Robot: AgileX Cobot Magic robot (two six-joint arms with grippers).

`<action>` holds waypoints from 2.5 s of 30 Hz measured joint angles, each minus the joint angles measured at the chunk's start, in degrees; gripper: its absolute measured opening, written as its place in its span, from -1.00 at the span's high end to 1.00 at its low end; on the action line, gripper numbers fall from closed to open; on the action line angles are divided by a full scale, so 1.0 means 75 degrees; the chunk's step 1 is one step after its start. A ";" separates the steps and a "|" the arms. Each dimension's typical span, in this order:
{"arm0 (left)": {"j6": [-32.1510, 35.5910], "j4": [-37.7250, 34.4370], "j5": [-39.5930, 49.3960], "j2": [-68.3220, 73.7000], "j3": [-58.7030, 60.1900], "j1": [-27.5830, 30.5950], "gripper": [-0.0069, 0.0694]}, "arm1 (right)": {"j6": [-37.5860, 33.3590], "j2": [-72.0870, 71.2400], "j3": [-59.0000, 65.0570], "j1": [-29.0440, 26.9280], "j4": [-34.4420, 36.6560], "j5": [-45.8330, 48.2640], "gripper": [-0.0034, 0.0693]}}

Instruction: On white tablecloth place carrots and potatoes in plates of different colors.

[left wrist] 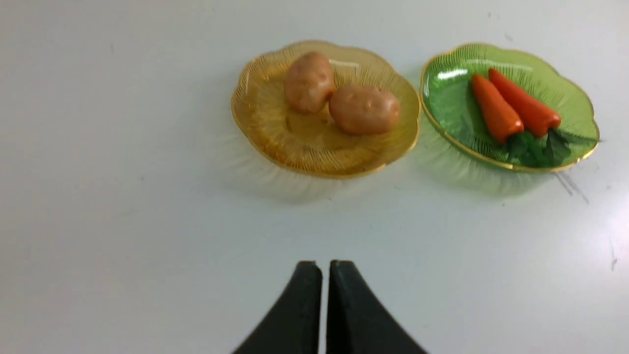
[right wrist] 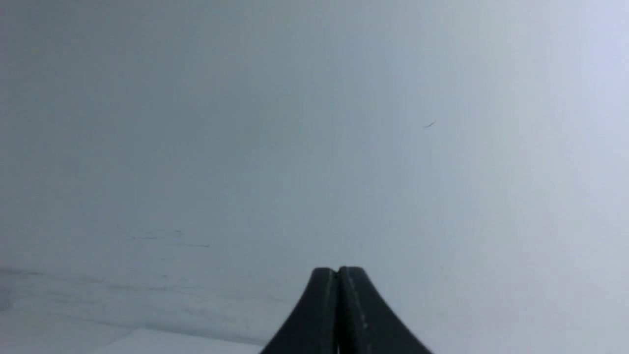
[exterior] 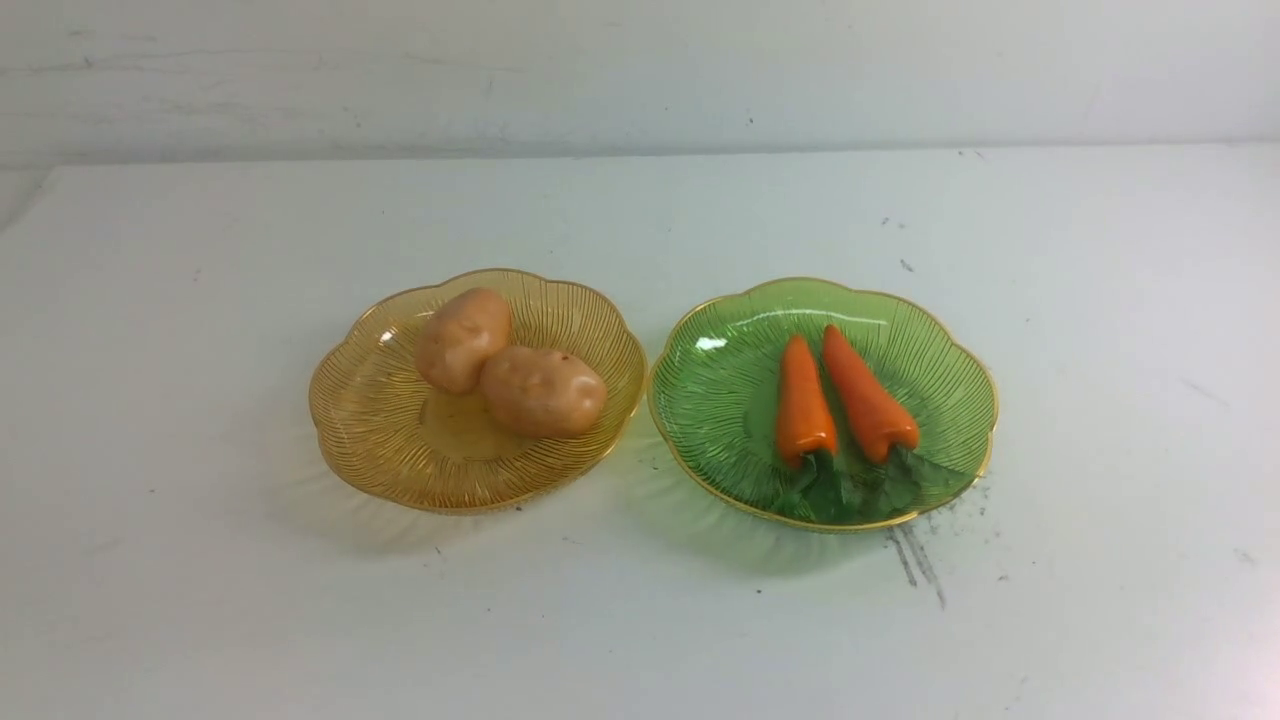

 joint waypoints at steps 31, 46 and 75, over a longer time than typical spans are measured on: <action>0.0525 -0.1737 -0.2443 -0.1577 0.1851 0.0000 0.79 | 0.0063 -0.0125 0.0050 0.0000 -0.1643 -0.0243 0.94; 0.3887 -0.2174 -0.6785 -0.3529 0.7221 0.3007 0.79 | -0.0062 -0.0139 0.0050 0.0000 -0.1643 -0.0252 0.95; 0.3937 -0.1744 -0.6885 -0.3529 0.8218 0.3060 0.79 | -0.0084 -0.0139 0.0050 0.0000 -0.1643 -0.0243 0.95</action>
